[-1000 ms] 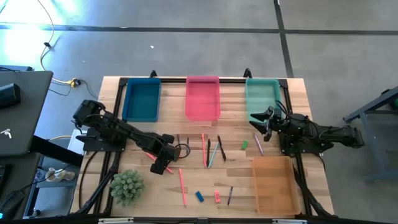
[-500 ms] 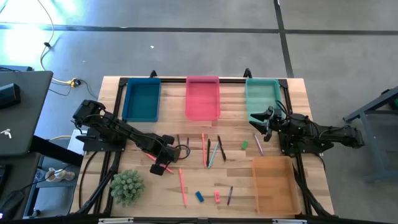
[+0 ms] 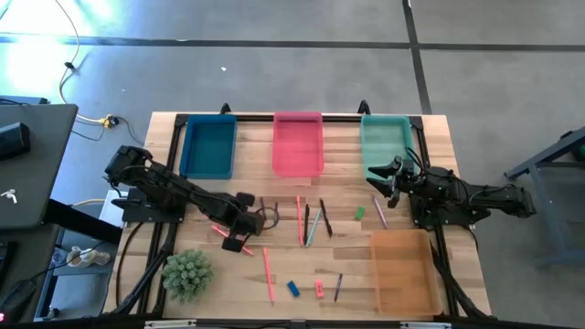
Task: Sort crayons/erasers/pens/pencils in bins
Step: Put the pink pencil into the blue bin
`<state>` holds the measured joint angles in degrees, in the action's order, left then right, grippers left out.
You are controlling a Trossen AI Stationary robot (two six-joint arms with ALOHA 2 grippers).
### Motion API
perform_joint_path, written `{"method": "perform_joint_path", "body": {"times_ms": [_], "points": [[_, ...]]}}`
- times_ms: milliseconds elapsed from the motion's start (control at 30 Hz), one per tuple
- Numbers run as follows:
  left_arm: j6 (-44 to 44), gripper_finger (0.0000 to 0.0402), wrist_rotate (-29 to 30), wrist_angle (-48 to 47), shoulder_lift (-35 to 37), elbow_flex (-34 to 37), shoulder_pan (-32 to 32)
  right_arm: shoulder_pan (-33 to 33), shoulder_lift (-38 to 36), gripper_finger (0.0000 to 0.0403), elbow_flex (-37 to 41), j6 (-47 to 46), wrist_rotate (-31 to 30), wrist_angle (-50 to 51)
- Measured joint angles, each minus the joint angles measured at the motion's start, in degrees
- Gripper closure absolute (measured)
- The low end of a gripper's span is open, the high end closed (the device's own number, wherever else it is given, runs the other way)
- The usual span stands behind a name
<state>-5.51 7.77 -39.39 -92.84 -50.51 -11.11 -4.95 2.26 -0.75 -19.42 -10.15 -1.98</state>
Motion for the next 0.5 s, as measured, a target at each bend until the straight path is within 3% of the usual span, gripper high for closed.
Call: {"method": "perform_joint_path", "body": {"times_ms": [500], "points": [[-12.1, 0.0380, 5.4, -11.5, 11.3, -7.4, 5.2, 0.0, 0.3, 0.0199, 0.0, 0.0, 0.1, 0.0]]}}
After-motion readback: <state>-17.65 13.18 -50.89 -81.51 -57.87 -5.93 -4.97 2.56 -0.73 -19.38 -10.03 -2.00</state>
